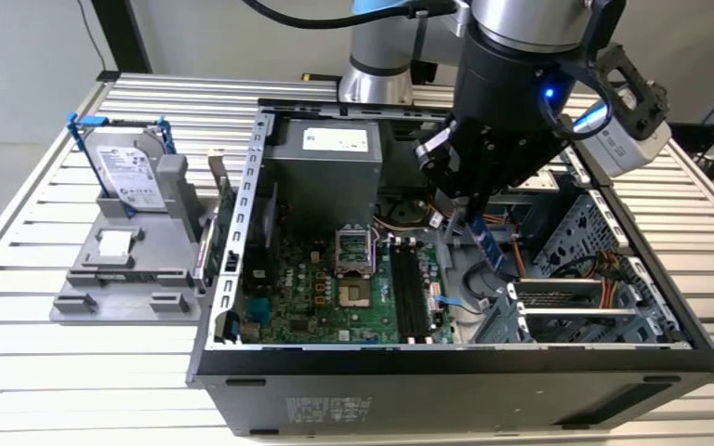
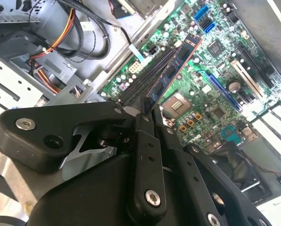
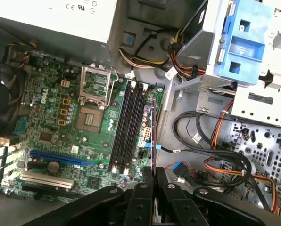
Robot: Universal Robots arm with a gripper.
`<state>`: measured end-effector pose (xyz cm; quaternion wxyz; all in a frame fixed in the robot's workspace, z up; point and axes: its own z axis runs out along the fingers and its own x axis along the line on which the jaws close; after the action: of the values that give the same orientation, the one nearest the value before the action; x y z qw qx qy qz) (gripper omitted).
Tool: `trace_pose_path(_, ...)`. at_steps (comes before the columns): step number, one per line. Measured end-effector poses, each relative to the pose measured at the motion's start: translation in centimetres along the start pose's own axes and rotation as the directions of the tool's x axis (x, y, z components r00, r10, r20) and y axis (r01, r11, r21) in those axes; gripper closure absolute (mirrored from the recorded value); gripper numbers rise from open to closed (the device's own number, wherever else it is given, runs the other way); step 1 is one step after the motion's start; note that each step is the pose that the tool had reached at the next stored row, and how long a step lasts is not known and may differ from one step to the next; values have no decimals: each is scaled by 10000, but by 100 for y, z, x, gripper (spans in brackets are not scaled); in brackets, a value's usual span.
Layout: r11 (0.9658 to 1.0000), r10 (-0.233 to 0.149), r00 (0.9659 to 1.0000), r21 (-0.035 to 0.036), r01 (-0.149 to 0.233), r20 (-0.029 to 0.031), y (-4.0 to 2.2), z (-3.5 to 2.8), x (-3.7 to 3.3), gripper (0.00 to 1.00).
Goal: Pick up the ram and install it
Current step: 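Insert the ram into the slot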
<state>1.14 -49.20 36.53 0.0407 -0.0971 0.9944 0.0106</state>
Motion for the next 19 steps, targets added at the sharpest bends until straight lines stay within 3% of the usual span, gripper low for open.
trace_pose_path(12, 10000, 96, 10000, 7, -96, -1, 0, 16, 1, 100)
trace_pose_path(19, 9998, 183, 9998, 8, -183, -34, 0, 37, 5, 100)
